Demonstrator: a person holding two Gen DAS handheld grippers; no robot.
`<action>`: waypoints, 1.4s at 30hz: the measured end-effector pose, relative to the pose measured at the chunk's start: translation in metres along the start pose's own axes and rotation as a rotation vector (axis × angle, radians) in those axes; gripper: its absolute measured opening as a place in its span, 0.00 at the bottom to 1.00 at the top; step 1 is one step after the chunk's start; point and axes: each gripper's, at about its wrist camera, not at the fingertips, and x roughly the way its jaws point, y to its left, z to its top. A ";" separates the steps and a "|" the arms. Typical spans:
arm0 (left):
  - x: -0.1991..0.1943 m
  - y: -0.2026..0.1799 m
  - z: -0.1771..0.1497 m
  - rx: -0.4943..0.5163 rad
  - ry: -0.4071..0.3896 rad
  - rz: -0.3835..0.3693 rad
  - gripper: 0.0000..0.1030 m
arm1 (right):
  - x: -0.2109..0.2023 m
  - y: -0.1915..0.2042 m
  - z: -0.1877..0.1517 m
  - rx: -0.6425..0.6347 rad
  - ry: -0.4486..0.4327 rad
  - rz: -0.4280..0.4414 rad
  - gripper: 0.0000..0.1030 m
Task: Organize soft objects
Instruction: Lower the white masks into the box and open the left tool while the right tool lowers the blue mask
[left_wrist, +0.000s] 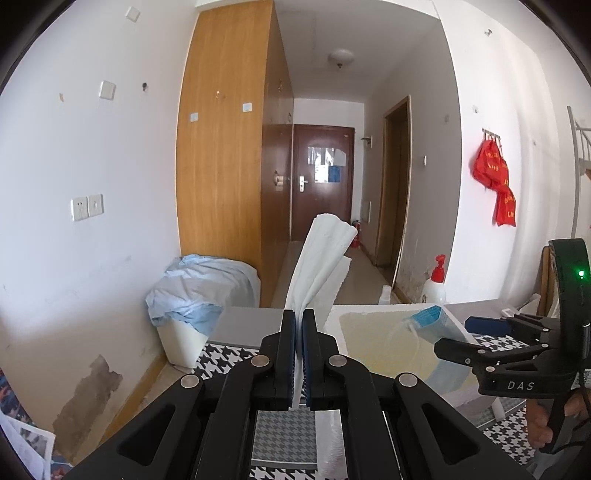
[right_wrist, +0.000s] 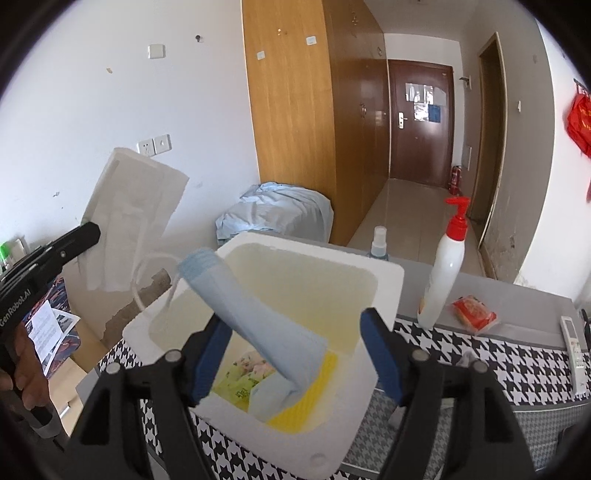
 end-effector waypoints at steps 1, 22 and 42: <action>0.000 0.000 0.000 0.000 0.000 0.001 0.03 | 0.000 0.000 -0.001 -0.003 0.005 -0.007 0.73; -0.003 -0.022 -0.002 0.064 0.008 -0.096 0.03 | -0.014 -0.017 -0.008 0.029 -0.009 -0.029 0.73; 0.030 -0.054 0.000 0.108 0.072 -0.185 0.04 | -0.021 -0.035 -0.013 0.053 -0.004 -0.064 0.73</action>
